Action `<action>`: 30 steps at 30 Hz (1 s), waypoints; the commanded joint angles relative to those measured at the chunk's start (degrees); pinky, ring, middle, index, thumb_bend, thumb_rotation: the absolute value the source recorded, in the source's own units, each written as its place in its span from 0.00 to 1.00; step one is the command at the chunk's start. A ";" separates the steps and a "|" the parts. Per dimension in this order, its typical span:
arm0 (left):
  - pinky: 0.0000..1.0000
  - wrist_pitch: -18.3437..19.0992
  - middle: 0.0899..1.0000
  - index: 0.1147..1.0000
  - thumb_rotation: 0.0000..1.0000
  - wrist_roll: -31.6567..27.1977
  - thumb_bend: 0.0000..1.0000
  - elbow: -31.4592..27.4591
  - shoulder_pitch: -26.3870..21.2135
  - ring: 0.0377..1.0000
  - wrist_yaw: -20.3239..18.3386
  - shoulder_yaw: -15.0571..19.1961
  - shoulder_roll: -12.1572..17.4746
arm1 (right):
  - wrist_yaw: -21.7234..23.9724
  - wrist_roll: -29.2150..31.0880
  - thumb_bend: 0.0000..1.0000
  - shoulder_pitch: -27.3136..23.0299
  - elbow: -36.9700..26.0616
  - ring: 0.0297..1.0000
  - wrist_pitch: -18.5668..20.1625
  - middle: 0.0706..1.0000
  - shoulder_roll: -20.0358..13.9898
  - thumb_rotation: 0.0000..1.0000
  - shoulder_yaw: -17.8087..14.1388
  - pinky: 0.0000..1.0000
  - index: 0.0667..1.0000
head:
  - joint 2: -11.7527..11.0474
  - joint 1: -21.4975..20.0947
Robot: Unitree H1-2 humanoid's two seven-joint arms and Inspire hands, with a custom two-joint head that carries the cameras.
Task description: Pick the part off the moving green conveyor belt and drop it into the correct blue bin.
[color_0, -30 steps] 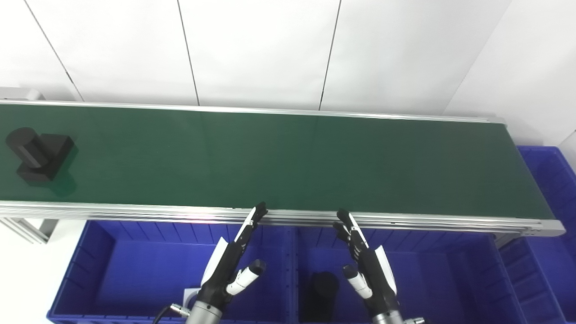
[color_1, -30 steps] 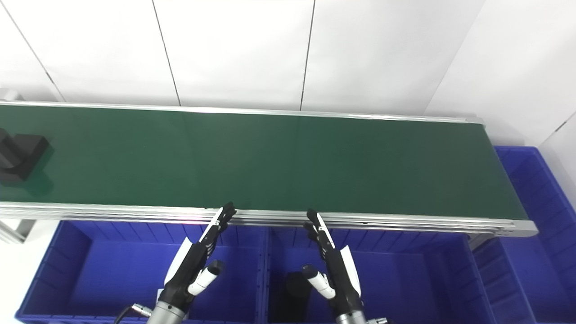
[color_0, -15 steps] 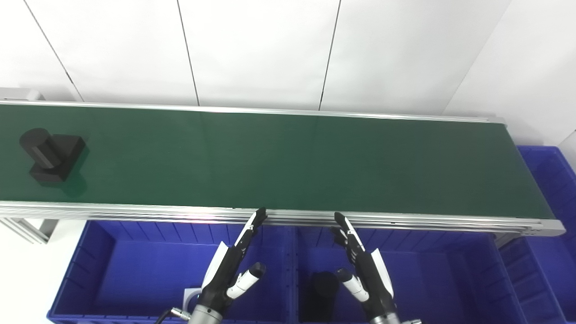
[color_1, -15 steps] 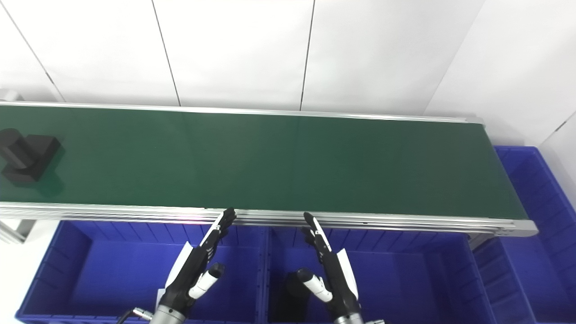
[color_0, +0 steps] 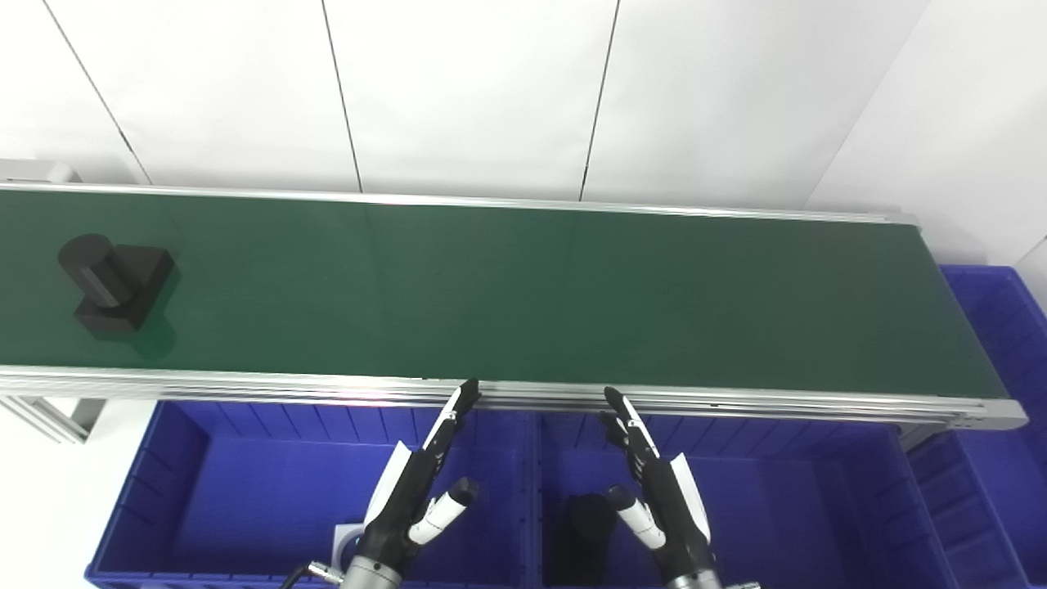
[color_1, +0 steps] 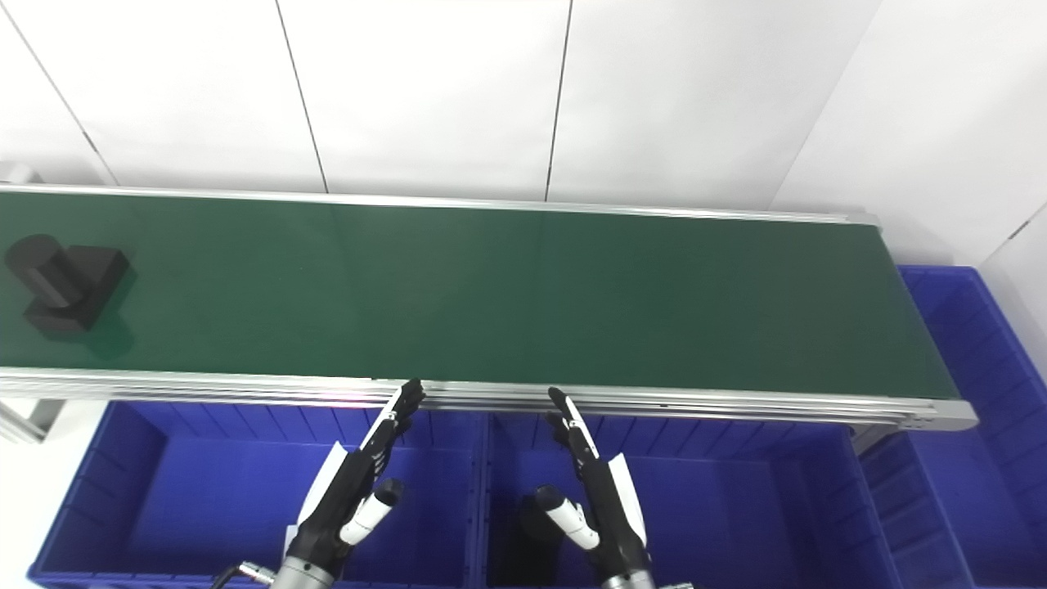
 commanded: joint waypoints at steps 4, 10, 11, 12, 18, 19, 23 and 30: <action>0.97 -2.42 0.97 0.98 1.00 -0.21 0.78 0.41 -1.15 0.98 1.54 -1.01 0.41 | -1.64 0.40 0.85 -0.98 0.49 0.92 -2.94 0.98 -0.81 0.96 1.08 0.90 0.96 | -1.39 1.68; 0.96 -2.42 0.96 0.96 1.00 -0.51 0.80 2.40 -1.67 0.98 3.04 -2.31 0.23 | -2.36 1.29 0.83 -1.37 1.82 0.92 -2.94 0.98 -1.96 0.95 1.94 0.90 0.97 | -4.09 3.78; 0.97 -2.42 0.96 0.96 1.00 -0.24 0.81 2.66 -1.77 0.98 3.46 -2.59 0.28 | -2.76 1.22 0.83 -1.53 2.21 0.93 -2.94 0.98 -2.23 0.96 2.20 0.90 0.97 | -4.22 3.86; 0.97 -2.43 0.96 0.96 1.00 -0.03 0.81 3.01 -1.94 0.98 4.00 -2.97 0.35 | -3.11 1.20 0.83 -1.68 2.61 0.93 -2.94 0.98 -2.45 0.96 2.39 0.90 0.97 | -4.92 4.29; 0.97 -2.44 0.96 0.95 1.00 0.38 0.79 4.31 -2.84 0.98 7.38 -5.39 0.81 | -4.14 2.06 0.81 -1.91 3.16 0.93 -2.94 0.98 -3.61 0.95 3.53 0.91 0.97 | -6.19 6.03; 0.97 -2.44 0.95 0.95 1.00 0.49 0.78 4.54 -3.02 0.97 8.06 -5.86 0.87 | -4.25 2.24 0.80 -1.93 3.20 0.93 -2.94 0.98 -3.79 0.95 3.65 0.90 0.97 | -6.40 6.52; 0.97 -2.44 0.94 0.95 1.00 0.87 0.81 5.58 -3.73 0.97 10.40 -7.53 1.19 | -3.82 3.19 0.81 -2.04 3.70 0.93 -2.94 0.99 -4.18 0.94 3.64 0.92 0.98 | -6.89 7.78; 0.96 -2.43 0.94 0.94 1.00 0.50 0.82 6.45 -4.18 0.97 11.62 -8.76 1.15 | -3.00 4.16 0.84 -1.94 3.77 0.94 -2.94 0.99 -4.55 0.95 3.21 0.93 0.99 | -7.52 9.91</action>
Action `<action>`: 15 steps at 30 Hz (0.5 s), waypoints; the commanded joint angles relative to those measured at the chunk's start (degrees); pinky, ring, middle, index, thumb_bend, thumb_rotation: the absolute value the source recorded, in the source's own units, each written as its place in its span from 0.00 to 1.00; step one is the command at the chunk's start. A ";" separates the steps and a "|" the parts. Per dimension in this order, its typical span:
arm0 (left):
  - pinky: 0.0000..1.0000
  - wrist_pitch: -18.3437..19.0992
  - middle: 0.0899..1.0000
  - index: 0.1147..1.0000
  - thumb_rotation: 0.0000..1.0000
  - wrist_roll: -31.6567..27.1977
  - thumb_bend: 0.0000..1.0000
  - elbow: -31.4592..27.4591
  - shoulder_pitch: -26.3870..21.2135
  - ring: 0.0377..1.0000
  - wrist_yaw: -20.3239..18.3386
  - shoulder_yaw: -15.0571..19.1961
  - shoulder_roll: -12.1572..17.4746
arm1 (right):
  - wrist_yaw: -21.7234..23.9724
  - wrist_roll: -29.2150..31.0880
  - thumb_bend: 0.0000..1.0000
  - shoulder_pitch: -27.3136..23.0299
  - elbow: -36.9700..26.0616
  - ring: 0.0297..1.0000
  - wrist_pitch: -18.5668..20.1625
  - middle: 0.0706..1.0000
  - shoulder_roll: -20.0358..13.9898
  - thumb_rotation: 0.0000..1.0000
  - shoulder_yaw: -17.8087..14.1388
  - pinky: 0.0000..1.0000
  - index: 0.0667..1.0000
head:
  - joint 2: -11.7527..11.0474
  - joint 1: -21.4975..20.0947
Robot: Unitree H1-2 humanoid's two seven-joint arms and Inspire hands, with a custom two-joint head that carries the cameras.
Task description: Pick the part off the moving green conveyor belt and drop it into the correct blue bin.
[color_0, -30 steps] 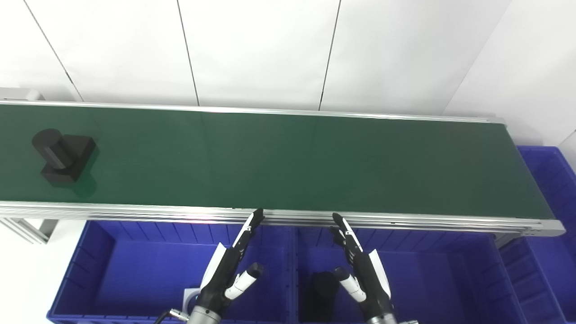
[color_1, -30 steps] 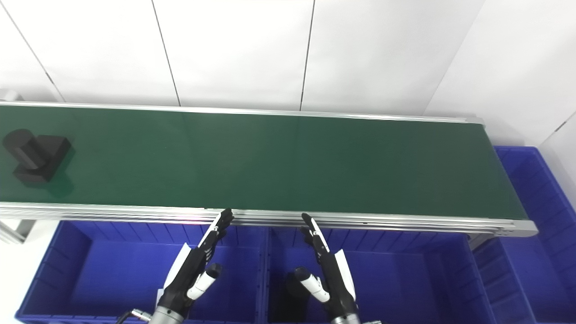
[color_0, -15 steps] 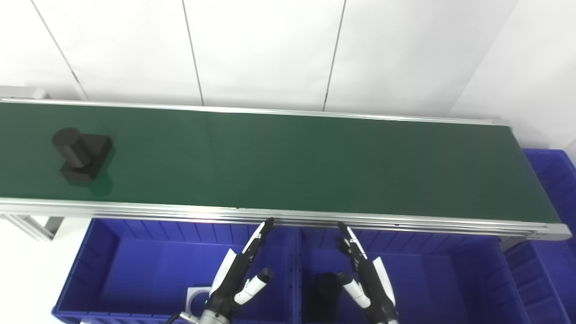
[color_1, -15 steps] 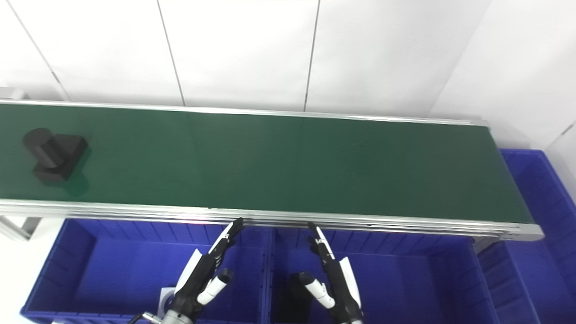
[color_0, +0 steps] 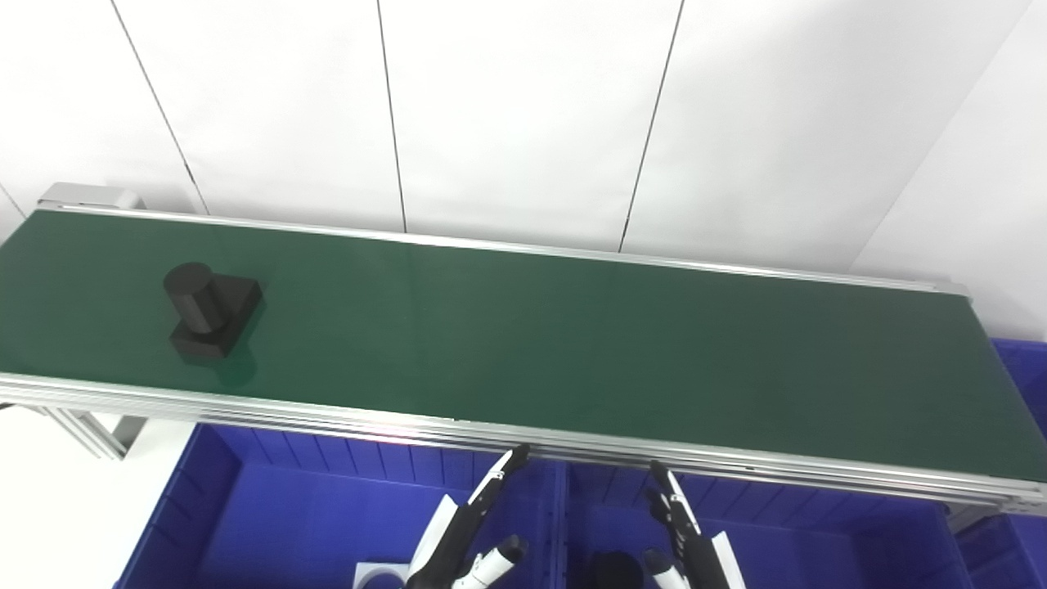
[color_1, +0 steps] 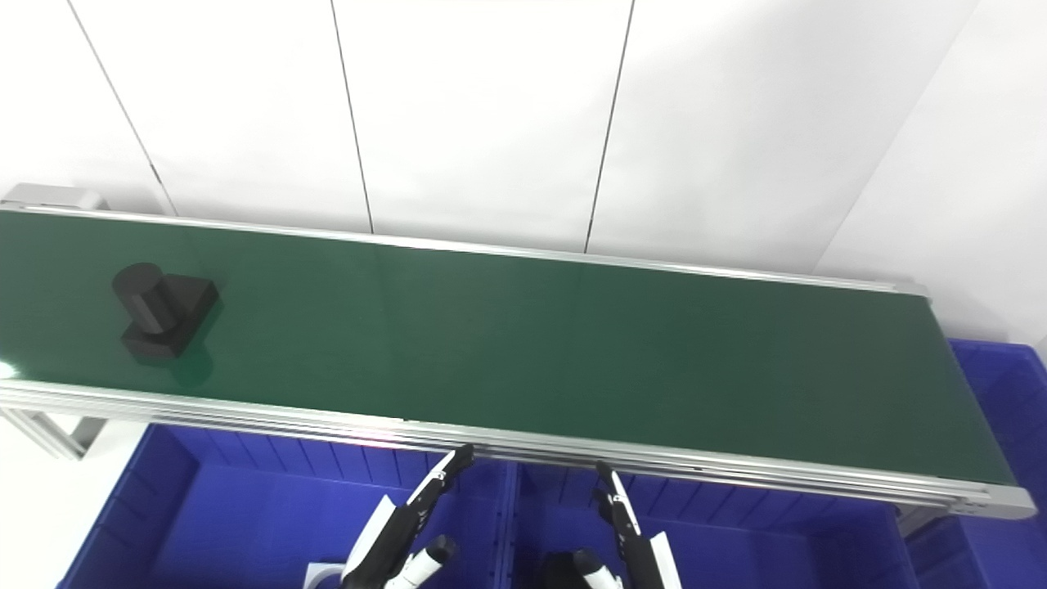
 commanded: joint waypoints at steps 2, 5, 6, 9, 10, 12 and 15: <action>0.96 -2.27 0.94 0.94 1.00 0.36 0.82 -0.50 -1.25 0.97 1.29 -0.21 -0.61 | 0.44 0.54 0.84 -0.53 -1.26 0.94 -2.94 0.99 -0.25 0.96 -0.36 0.94 0.99 | -0.23 0.78; 0.95 -2.27 0.94 0.94 1.00 1.31 0.81 0.21 -1.47 0.96 2.15 -0.51 -0.88 | 0.94 0.97 0.84 -0.59 -0.92 0.95 -2.94 1.00 -0.46 0.96 -0.65 0.94 1.00 | -0.88 2.27; 0.95 -2.26 0.94 0.94 1.00 1.50 0.81 0.50 -1.54 0.96 2.29 -0.52 -1.03 | 1.19 1.15 0.84 -0.60 -0.77 0.96 -2.94 1.00 -0.52 0.96 -0.78 0.95 1.00 | -1.08 2.64; 0.95 -2.27 0.94 0.93 1.00 1.62 0.82 1.31 -1.71 0.96 2.35 -0.42 -1.47 | 1.85 1.47 0.83 -0.69 -0.25 0.96 -2.94 1.00 -0.53 0.97 -1.28 0.95 1.00 | -2.03 3.80; 0.95 -2.26 0.94 0.93 1.00 1.62 0.84 1.77 -1.86 0.96 2.43 -0.45 -1.66 | 2.14 1.70 0.83 -0.80 0.12 0.96 -2.94 1.00 -0.51 0.97 -1.54 0.95 1.00 | -2.67 4.29; 0.94 -2.26 0.94 0.93 1.00 1.60 0.84 2.53 -2.15 0.95 2.72 -0.62 -1.89 | 2.76 2.22 0.85 -0.95 0.74 0.96 -2.94 1.00 -0.28 0.96 -2.12 0.95 1.00 | -3.26 4.53; 0.91 -2.27 0.93 0.92 1.00 2.00 0.85 3.59 -2.65 0.94 3.64 -0.99 -2.06 | 3.77 2.66 0.86 -1.05 1.44 0.96 -2.94 1.00 -0.01 0.96 -2.85 0.96 1.00 | -4.09 4.95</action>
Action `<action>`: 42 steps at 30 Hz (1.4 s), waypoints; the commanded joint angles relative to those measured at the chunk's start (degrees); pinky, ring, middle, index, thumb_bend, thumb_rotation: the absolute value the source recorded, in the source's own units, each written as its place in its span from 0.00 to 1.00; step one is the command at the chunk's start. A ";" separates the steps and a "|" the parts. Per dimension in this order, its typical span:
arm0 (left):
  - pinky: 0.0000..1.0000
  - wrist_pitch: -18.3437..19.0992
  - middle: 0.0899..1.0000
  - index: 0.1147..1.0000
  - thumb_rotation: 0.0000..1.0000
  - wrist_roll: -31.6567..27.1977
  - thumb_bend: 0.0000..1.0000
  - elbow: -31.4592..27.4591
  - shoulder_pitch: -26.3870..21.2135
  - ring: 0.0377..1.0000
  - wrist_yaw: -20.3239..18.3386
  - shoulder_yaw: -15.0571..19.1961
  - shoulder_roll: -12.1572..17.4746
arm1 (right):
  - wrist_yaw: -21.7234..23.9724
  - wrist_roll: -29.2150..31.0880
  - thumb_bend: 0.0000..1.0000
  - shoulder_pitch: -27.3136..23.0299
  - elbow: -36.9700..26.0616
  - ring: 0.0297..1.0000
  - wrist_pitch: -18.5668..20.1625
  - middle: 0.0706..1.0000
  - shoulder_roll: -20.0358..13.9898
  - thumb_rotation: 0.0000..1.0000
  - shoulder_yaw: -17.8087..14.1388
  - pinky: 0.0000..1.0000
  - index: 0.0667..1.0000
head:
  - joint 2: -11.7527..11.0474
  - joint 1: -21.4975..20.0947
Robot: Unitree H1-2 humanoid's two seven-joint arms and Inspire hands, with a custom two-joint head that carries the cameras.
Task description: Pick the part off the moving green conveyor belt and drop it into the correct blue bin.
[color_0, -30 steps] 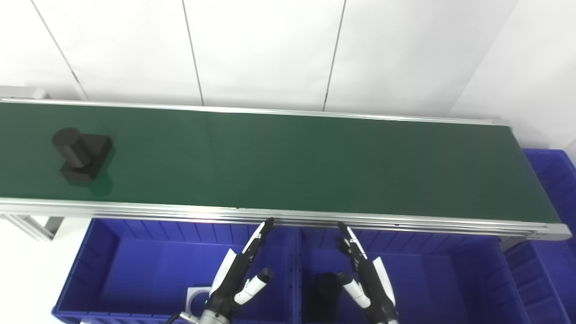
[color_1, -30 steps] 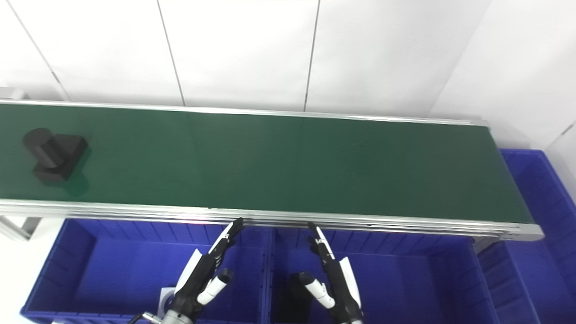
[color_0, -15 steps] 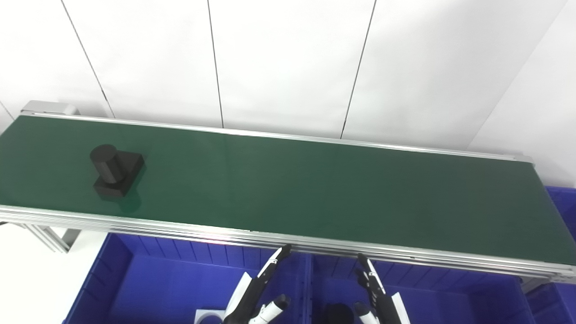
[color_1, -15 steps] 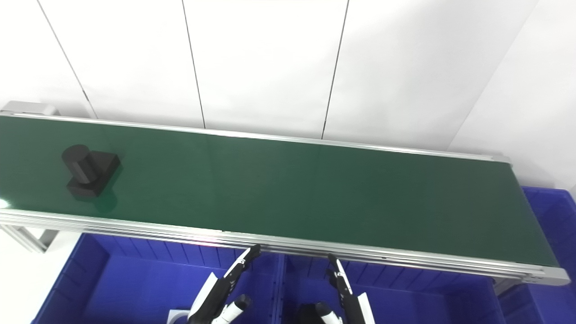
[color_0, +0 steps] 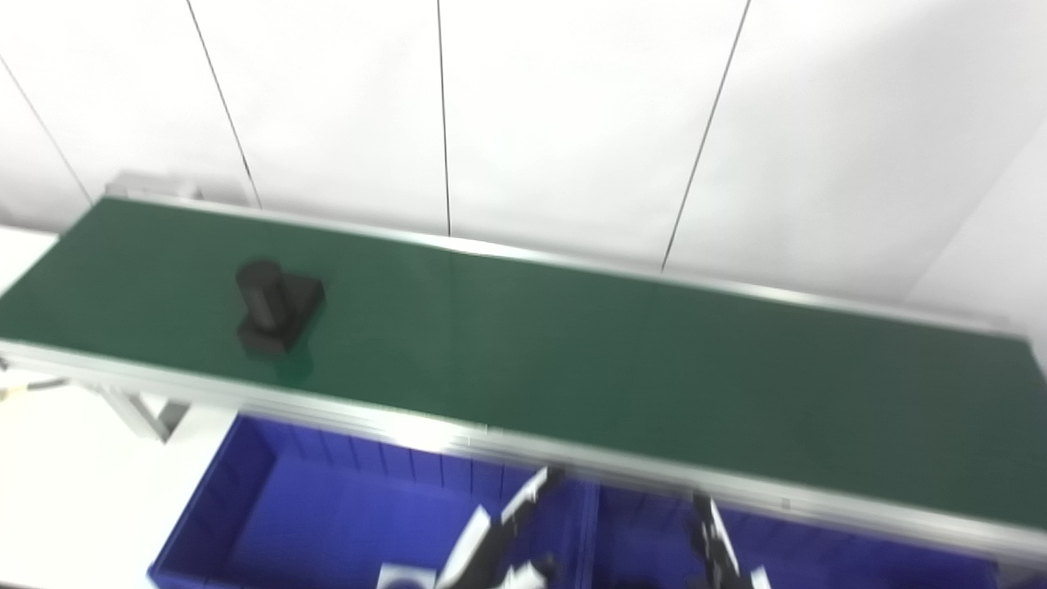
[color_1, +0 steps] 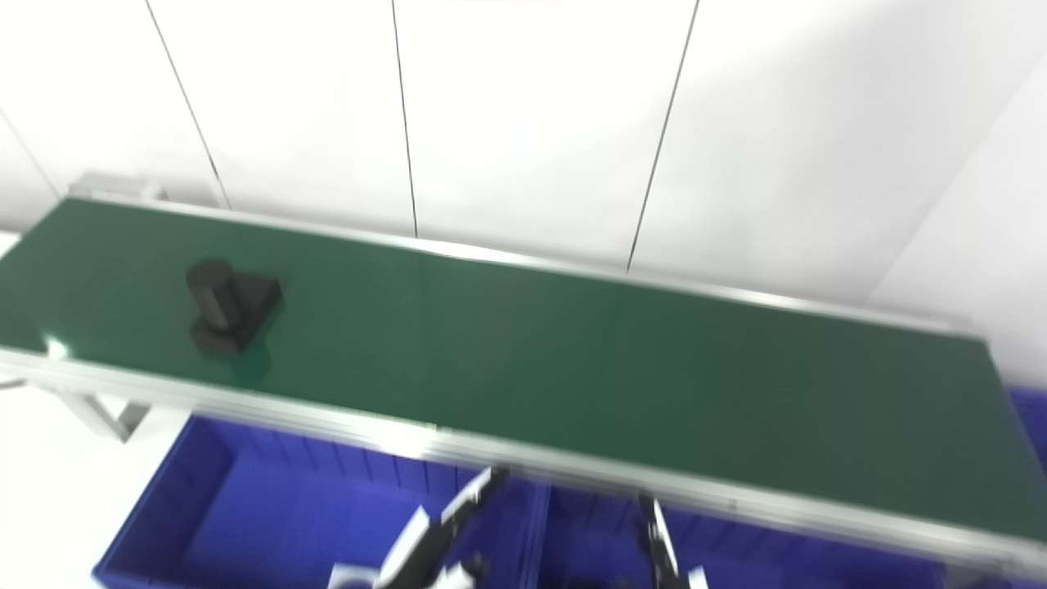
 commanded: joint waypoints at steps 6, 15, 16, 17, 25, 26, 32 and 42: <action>0.89 -2.20 0.93 0.92 1.00 0.67 0.87 0.42 -1.64 0.94 1.62 -0.65 -0.45 | 1.62 0.44 0.85 -0.61 -0.28 0.95 -2.92 0.99 0.63 0.97 -1.44 0.96 1.00 | -0.59 -0.09; 0.90 -2.21 0.93 0.92 1.00 0.99 0.86 -0.19 -1.58 0.94 2.01 -0.86 -0.06 | 1.91 -0.13 0.85 -0.29 -0.88 0.94 -2.92 0.98 1.01 0.97 -1.92 0.95 1.00 | 0.01 -1.29; 0.90 -2.20 0.93 0.92 1.00 0.79 0.85 -0.19 -1.56 0.94 1.88 -0.70 -0.12 | 1.98 -0.17 0.85 -0.30 -1.03 0.94 -2.92 0.98 1.00 0.97 -1.90 0.95 1.00 | 0.14 -1.81; 0.90 -2.20 0.93 0.92 1.00 0.68 0.86 -0.19 -1.56 0.94 1.82 -0.63 -0.13 | 2.11 -0.17 0.86 -0.28 -1.24 0.94 -2.92 0.98 0.93 0.96 -1.88 0.95 1.00 | 0.19 -2.07; 0.91 -2.21 0.93 0.92 1.00 0.28 0.88 -0.15 -2.04 0.94 1.75 -0.58 -0.27 | 0.20 -2.14 0.90 0.68 -7.07 0.89 -2.92 0.95 -0.42 0.95 -1.24 0.86 0.99 | 0.26 -3.09; 0.92 -2.21 0.93 0.92 1.00 0.30 0.88 -0.18 -2.06 0.95 1.71 -0.55 -0.26 | -0.18 -2.30 0.90 0.85 -8.07 0.87 -2.92 0.94 -0.55 0.95 -1.24 0.85 0.98 | 0.26 -3.09; 0.93 -2.21 0.93 0.92 1.00 -0.30 0.88 0.00 -2.24 0.95 1.62 -0.58 -0.07 | -8.49 -5.49 0.91 1.66 -15.65 0.81 -2.92 0.89 -1.56 0.95 -1.38 0.75 0.98 | 0.25 -3.52; 0.96 -2.21 0.94 0.93 1.00 -1.27 0.89 -0.27 -2.18 0.96 0.83 -0.39 0.30 | -12.78 -1.43 0.85 1.32 -26.23 0.72 -2.92 0.87 -1.27 0.94 -6.01 0.66 0.98 | 0.43 -4.35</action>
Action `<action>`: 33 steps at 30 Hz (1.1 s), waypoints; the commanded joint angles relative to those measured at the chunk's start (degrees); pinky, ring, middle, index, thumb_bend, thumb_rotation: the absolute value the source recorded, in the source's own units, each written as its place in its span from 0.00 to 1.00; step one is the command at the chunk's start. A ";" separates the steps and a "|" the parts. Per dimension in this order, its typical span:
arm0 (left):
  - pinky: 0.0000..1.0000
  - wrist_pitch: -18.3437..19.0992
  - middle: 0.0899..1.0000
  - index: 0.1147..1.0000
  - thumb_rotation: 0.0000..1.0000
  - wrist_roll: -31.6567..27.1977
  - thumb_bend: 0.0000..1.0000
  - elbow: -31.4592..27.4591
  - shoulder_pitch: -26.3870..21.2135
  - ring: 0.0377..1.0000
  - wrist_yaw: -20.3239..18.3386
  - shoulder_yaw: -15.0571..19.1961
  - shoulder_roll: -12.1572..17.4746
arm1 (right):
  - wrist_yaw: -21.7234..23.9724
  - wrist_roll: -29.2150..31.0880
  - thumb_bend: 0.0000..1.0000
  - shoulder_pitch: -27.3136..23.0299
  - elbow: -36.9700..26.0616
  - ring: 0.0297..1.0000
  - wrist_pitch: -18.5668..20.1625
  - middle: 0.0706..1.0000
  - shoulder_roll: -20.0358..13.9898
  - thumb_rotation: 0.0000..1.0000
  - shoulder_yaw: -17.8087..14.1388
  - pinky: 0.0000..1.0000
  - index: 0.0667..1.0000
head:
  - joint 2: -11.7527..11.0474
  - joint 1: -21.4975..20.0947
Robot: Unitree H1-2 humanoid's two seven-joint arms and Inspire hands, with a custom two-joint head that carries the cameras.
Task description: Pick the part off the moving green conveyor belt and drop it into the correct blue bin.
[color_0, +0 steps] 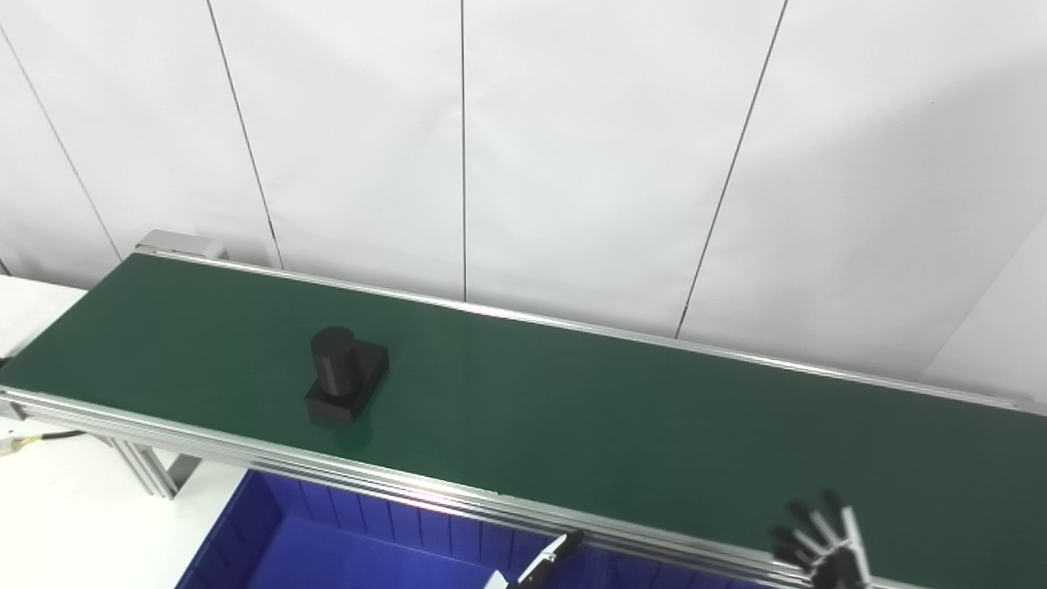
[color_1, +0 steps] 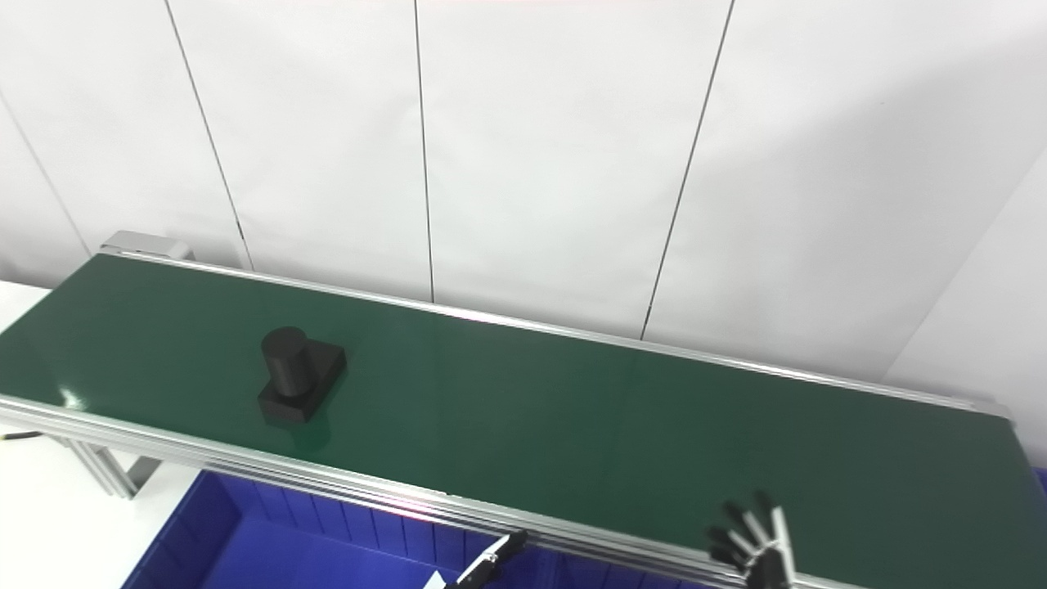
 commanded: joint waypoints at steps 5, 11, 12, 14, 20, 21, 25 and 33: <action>0.95 -2.20 0.93 0.93 1.00 -0.69 0.87 -1.36 -0.97 0.96 -0.06 -0.22 0.27 | -0.27 0.07 0.89 -1.60 -4.33 0.72 -2.66 0.87 0.34 0.98 -4.82 0.64 1.00 | 0.01 -0.13; 0.96 -2.20 0.93 0.93 1.00 -1.01 0.86 -1.20 -1.14 0.97 -0.35 -0.18 0.16 | 3.10 4.02 0.97 -3.54 -2.88 0.87 -2.66 0.92 -0.38 0.97 -9.99 0.82 1.00 | 0.02 -0.58; 0.96 -2.20 0.93 0.93 1.00 -0.98 0.86 -1.18 -1.22 0.97 -0.21 -0.26 0.14 | 5.21 6.11 0.97 -4.09 -2.48 0.88 -2.66 0.92 -0.59 0.96 -10.95 0.82 1.00 | 0.09 -0.48; 0.96 -2.21 0.93 0.93 1.00 -0.90 0.86 -1.02 -1.38 0.96 0.07 -0.41 0.10 | 8.85 8.70 0.98 -5.24 -1.46 0.87 -2.66 0.93 -0.78 0.93 -12.67 0.81 1.00 | 0.03 -0.31; 0.95 -2.21 0.93 0.93 1.00 -0.34 0.85 -0.79 -1.62 0.96 0.77 -0.73 0.02 | 17.05 10.38 0.94 -8.75 2.70 0.82 -2.65 0.94 -0.76 0.85 -16.49 0.73 1.00 | 0.18 0.10; 0.95 -2.21 0.93 0.93 1.00 -0.31 0.85 -0.89 -1.57 0.96 0.79 -0.71 -0.06 | 17.81 10.31 0.94 -9.59 3.55 0.80 -2.65 0.94 -0.72 0.83 -16.93 0.70 1.00 | 0.26 0.12; 0.95 -2.21 0.93 0.93 1.00 -0.04 0.86 -1.22 -1.47 0.96 0.90 -0.82 -0.18 | 20.31 9.36 0.92 -13.10 6.84 0.76 -2.66 0.93 -0.48 0.81 -18.34 0.65 1.00 | 0.34 0.29; 0.95 -2.21 0.93 0.93 1.00 -0.14 0.86 -1.55 -1.23 0.97 1.17 -0.74 -0.77 | 20.27 5.32 0.92 -20.11 13.38 0.81 -2.66 0.90 0.67 0.81 -18.75 0.67 0.96 | 0.53 0.91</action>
